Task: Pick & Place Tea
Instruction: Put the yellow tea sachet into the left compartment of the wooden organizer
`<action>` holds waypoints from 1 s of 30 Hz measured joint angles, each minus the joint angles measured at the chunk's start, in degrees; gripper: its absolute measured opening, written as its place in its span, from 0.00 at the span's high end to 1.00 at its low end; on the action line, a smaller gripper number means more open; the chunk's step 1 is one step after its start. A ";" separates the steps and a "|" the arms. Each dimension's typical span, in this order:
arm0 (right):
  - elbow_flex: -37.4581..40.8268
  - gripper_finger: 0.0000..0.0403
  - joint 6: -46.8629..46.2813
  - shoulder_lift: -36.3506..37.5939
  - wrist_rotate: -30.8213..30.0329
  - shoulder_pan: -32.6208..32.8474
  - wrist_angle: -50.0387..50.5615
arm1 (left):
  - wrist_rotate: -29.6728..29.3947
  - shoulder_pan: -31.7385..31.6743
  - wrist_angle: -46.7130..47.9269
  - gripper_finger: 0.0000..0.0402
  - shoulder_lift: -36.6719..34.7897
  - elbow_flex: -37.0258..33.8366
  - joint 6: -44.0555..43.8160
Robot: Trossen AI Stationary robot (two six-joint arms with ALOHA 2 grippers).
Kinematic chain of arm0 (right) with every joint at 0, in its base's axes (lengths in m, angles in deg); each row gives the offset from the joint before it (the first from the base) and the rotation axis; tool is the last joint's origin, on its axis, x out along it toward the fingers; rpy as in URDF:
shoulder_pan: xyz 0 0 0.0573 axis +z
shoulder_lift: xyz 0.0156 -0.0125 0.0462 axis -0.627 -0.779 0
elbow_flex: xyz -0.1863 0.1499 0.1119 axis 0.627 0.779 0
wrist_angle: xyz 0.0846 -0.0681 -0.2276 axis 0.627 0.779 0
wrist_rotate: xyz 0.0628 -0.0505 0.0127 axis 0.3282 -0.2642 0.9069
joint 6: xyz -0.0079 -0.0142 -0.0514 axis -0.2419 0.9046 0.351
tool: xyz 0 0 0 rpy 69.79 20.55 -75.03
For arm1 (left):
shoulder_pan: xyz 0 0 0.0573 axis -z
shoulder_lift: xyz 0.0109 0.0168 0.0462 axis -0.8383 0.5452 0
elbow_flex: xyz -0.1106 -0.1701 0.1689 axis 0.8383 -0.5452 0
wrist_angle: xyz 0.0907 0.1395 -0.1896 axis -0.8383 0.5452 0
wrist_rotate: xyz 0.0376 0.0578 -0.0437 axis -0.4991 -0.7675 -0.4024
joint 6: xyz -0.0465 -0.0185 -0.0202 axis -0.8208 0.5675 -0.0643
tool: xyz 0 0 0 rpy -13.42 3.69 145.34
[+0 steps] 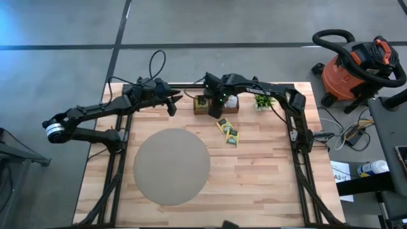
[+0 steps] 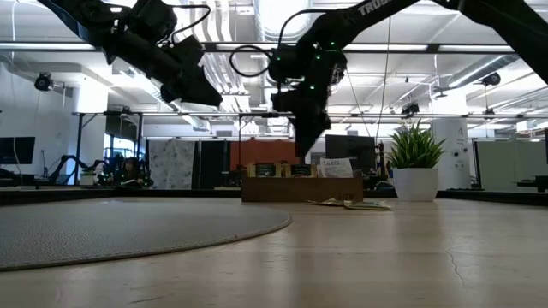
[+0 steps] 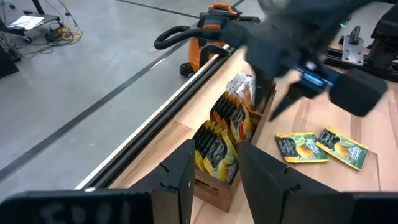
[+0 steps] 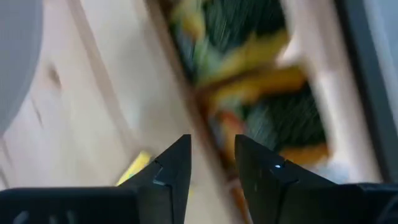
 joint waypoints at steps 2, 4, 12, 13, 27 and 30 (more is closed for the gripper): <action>3.31 0.70 -2.38 1.49 -0.01 0.98 0.61 | 0.01 0.00 0.00 0.71 0.00 0.00 -0.12; 7.10 0.69 -6.42 3.17 0.10 2.30 -0.05 | 0.00 0.00 -0.01 0.71 0.00 -0.01 -0.62; 28.71 0.69 -28.51 14.62 -0.02 10.37 -9.48 | 4.16 0.15 -0.05 0.71 2.69 -0.09 -4.44; 31.44 0.69 -31.93 16.49 0.02 11.81 -10.90 | 6.30 0.23 -0.05 0.71 3.38 -0.09 -4.96; 53.78 0.69 -53.56 30.69 -4.80 19.98 -21.39 | 20.44 11.31 -13.04 0.71 20.96 1.78 -10.87; 55.09 0.70 -51.08 30.61 -5.84 19.43 -22.71 | 18.08 14.99 -16.32 0.71 25.61 4.34 -14.15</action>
